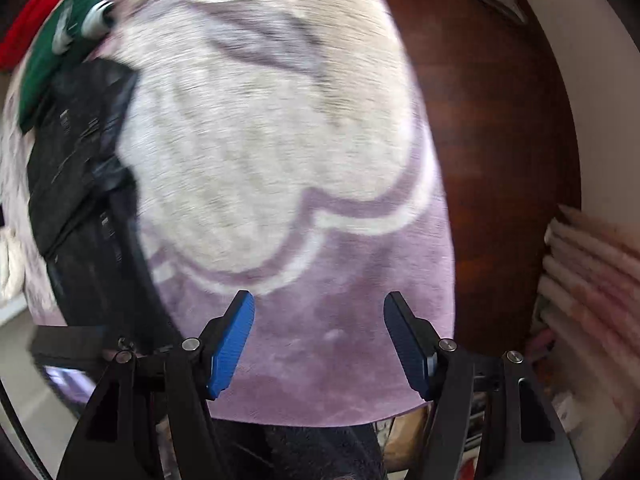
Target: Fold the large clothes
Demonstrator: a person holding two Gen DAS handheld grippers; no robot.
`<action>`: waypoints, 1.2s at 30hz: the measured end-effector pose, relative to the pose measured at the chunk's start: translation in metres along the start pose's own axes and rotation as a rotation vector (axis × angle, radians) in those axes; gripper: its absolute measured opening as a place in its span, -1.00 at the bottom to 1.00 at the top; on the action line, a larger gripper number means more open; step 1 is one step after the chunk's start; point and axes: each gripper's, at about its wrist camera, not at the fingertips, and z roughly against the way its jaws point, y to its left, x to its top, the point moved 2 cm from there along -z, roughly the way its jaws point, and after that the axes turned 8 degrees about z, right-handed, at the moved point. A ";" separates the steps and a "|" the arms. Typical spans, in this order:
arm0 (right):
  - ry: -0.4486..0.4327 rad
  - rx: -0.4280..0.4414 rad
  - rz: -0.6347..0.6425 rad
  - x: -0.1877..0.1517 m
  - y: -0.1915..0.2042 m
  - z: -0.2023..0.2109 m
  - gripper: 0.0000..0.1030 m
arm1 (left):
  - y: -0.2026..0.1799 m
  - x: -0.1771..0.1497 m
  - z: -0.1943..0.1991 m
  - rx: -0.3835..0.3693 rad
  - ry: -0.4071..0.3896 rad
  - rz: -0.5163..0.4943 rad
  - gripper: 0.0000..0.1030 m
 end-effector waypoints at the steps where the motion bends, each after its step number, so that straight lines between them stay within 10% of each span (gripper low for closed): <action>1: 0.002 -0.002 -0.017 0.004 -0.006 -0.002 0.34 | -0.014 -0.003 -0.013 0.027 0.028 -0.023 1.00; 10: -0.063 0.004 0.003 0.063 0.002 -0.001 0.34 | -0.005 0.017 -0.021 0.179 -0.061 -0.005 0.91; 15: -0.127 0.268 0.110 0.114 0.054 -0.020 0.34 | 0.048 0.033 -0.025 0.220 -0.105 0.086 0.73; 20: -0.073 0.701 0.169 0.175 0.118 -0.070 0.59 | 0.050 0.035 -0.022 0.131 -0.121 0.034 -0.75; 24: 0.027 0.882 0.186 0.207 0.165 -0.111 0.62 | 0.048 0.029 -0.001 0.094 -0.160 0.024 -0.87; 27: 0.065 0.856 0.249 0.209 0.197 -0.121 0.46 | 0.053 0.026 0.008 0.066 -0.173 0.044 -0.90; 29: 0.056 0.851 0.241 0.205 0.213 -0.116 -0.43 | 0.065 0.026 0.012 0.045 -0.182 0.068 -0.90; 36: -0.051 0.705 0.267 0.180 0.276 -0.036 -0.60 | 0.148 0.022 0.032 -0.062 -0.210 0.242 -0.91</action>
